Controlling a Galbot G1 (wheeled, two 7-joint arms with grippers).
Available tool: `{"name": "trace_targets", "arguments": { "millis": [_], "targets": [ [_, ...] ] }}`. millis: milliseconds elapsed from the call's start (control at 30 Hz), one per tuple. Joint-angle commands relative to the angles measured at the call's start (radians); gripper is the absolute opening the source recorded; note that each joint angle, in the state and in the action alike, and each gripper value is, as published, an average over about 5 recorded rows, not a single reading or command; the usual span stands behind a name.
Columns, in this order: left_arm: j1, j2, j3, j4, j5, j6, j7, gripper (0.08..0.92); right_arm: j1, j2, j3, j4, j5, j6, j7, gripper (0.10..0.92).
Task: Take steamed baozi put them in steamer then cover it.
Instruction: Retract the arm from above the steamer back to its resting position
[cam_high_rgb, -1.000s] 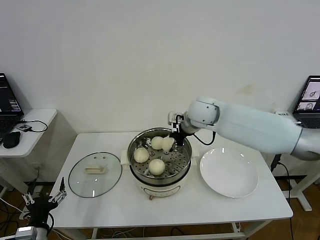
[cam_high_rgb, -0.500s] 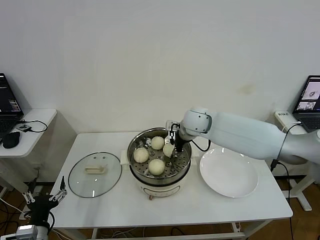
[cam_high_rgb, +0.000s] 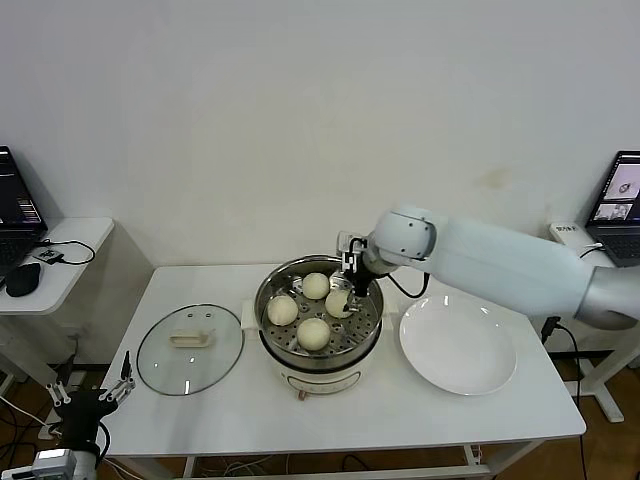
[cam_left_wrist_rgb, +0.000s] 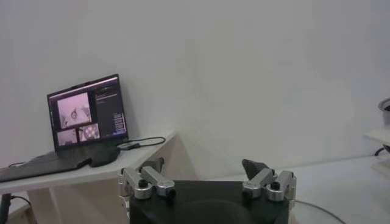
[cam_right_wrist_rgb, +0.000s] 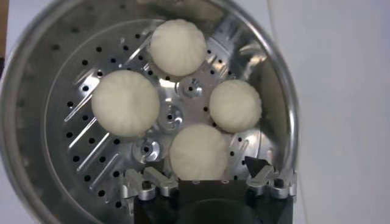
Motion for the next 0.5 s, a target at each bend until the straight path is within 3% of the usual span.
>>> {"name": "trace_targets", "arguments": {
  "millis": [33,233,367,500],
  "targets": [
    [-0.003,0.003,0.005,0.0,0.0,-0.001,0.0,0.823,-0.098,-0.265,0.162,0.275,0.183,0.04,0.359,0.823],
    [-0.009,0.008,0.013,0.008,0.001,-0.012,0.007,0.823,-0.617,-0.469,0.573,0.436,0.221,0.268,0.656,0.823],
    [-0.012,0.007,0.023,0.014,0.004,-0.024,0.009,0.823,-1.031,-0.497,0.918,0.47,0.109,0.451,0.707,0.823],
    [-0.018,0.007,0.037,0.021,0.013,-0.031,0.004,0.823,-1.431,-0.403,1.283,0.468,-0.027,0.631,0.703,0.823]
  ]
}}
